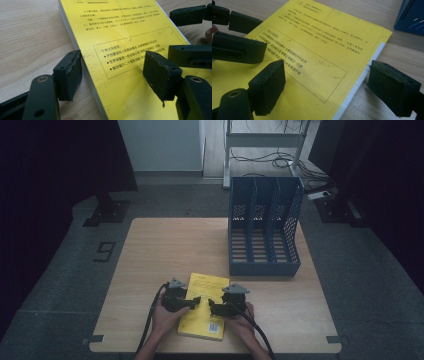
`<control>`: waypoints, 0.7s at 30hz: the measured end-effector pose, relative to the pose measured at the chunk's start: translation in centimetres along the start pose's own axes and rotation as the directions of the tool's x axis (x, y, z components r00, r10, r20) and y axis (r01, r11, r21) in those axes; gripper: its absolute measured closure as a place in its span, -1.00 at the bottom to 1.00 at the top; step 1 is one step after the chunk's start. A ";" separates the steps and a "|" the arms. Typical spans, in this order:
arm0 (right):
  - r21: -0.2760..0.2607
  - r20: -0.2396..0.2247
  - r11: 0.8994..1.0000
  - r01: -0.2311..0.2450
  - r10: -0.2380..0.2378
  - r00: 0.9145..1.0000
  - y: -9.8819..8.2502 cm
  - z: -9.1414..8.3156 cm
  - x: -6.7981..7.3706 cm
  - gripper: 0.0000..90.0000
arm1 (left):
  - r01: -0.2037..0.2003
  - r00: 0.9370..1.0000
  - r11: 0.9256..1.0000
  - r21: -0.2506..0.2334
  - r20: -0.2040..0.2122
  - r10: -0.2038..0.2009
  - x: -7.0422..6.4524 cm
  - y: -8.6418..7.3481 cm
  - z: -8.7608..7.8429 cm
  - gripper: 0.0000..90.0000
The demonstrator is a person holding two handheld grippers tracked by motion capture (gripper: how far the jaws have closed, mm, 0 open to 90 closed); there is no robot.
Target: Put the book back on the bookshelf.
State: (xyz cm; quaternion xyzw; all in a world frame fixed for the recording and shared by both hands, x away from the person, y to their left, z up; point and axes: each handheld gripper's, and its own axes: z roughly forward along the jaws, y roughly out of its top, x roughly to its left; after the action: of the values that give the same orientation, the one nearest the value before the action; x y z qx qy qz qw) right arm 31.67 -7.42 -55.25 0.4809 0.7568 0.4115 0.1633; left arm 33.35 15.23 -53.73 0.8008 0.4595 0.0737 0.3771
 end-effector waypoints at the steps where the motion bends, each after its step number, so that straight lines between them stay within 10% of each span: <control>1: 0.000 0.001 1.000 -0.001 0.001 1.000 0.0 0.0 0.0 -0.69 | -0.001 1.000 1.000 0.001 -0.003 0.001 -0.1 0.0 0.0 -0.29; 21: -0.003 0.009 1.000 -0.007 0.007 1.000 -0.1 0.0 0.1 -0.68 | 0.045 0.999 0.999 -0.004 -0.028 -0.045 -0.5 0.0 -0.2 -0.22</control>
State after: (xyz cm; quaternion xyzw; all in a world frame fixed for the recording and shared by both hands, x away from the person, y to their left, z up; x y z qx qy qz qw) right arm 31.56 -7.33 -55.24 0.4852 0.7536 0.4110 0.1662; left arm 33.00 14.98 -53.54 0.7885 0.4826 0.0772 0.3734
